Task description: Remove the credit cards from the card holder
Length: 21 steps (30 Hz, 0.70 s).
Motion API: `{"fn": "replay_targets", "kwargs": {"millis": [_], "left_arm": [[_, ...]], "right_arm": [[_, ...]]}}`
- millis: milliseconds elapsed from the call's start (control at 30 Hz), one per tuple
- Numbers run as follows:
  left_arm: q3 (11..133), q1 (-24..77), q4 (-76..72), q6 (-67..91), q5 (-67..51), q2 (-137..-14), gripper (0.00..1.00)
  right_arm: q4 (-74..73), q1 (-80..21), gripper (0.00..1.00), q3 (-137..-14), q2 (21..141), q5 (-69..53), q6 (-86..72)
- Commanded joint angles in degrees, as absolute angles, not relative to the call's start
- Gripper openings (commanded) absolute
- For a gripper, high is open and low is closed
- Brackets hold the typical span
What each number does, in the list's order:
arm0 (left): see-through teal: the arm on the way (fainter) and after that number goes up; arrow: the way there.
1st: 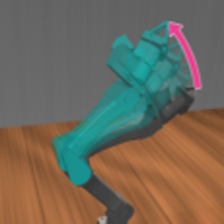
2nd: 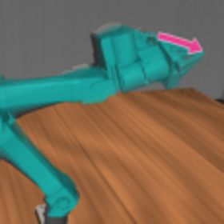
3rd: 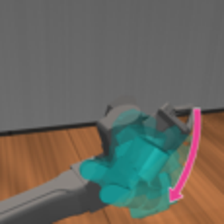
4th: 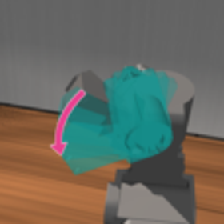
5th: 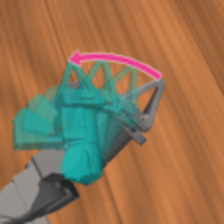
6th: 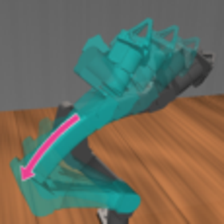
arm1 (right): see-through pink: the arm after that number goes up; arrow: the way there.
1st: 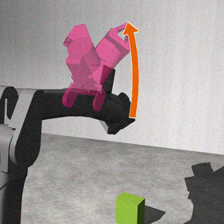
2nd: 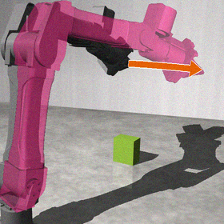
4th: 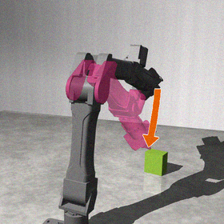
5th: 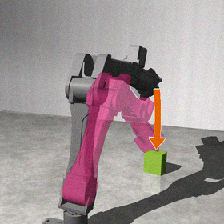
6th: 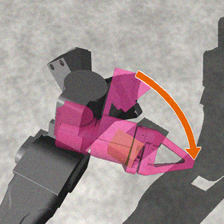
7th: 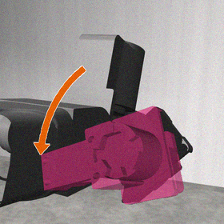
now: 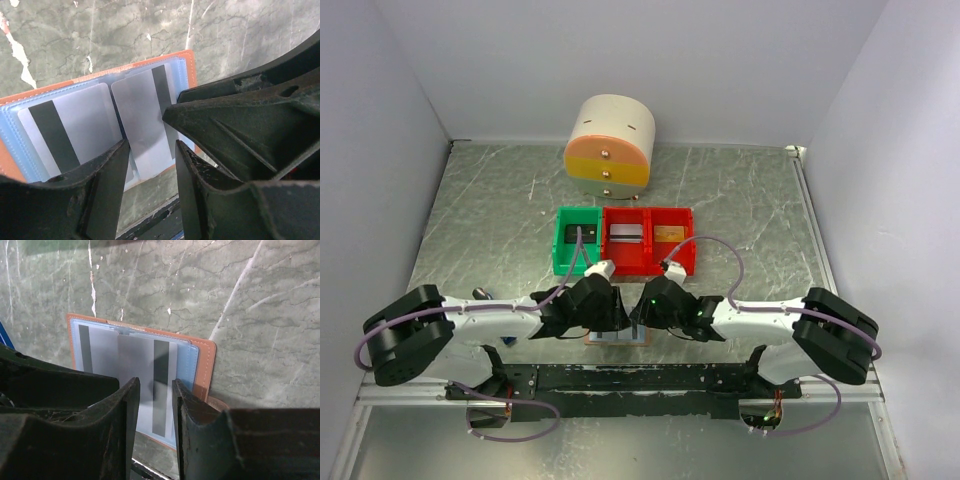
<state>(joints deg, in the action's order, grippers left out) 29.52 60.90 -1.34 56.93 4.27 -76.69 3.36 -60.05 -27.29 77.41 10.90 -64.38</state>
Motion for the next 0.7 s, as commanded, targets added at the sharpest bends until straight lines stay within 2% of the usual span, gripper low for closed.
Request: {"fn": "replay_targets", "kwargs": {"millis": [0,133,667], "left_arm": [[29.6,61.1,-7.2,57.7,2.3,-78.3,0.51],[28.2,61.2,-9.5,58.8,1.4,-78.3,0.44],[26.4,61.2,-13.5,60.4,-0.1,-79.7,0.34]], "right_arm": [[-2.9,-59.8,0.33,-25.1,77.7,11.8,-64.3],[-2.2,-59.7,0.35,-25.3,77.6,10.4,-63.2],[-4.0,-59.4,0.39,-27.1,75.2,10.3,-62.1]]}}
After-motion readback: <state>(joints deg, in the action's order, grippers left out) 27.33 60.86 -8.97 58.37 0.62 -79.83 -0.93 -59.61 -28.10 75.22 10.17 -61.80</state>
